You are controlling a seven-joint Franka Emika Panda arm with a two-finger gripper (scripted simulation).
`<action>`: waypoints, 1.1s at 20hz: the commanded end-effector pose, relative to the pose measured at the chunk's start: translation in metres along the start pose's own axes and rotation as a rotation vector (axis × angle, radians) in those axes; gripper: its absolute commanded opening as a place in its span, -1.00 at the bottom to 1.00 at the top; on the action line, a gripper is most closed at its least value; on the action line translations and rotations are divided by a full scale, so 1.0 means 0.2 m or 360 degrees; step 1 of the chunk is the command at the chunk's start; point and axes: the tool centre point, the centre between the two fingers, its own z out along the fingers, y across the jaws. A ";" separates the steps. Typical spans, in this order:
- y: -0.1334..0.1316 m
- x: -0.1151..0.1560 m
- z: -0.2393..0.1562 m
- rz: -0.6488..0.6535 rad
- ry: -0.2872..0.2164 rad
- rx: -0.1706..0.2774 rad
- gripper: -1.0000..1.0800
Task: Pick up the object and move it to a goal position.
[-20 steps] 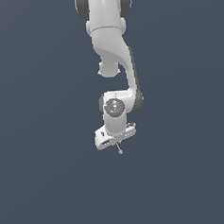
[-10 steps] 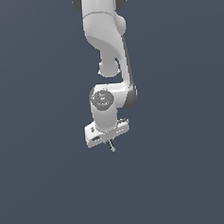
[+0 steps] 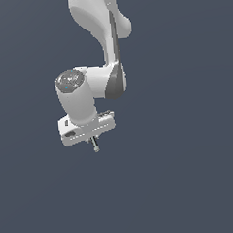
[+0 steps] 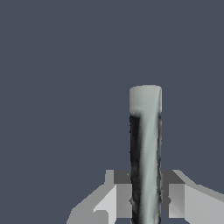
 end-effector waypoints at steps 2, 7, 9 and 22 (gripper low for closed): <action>0.13 -0.04 -0.17 -0.0001 0.0000 0.0001 -1.00; 0.31 -0.09 -0.38 -0.0001 0.0000 0.0001 -1.00; 0.37 -0.11 -0.45 -0.0001 0.0000 0.0001 -1.00; 0.52 -0.14 -0.62 -0.0001 0.0000 0.0000 -1.00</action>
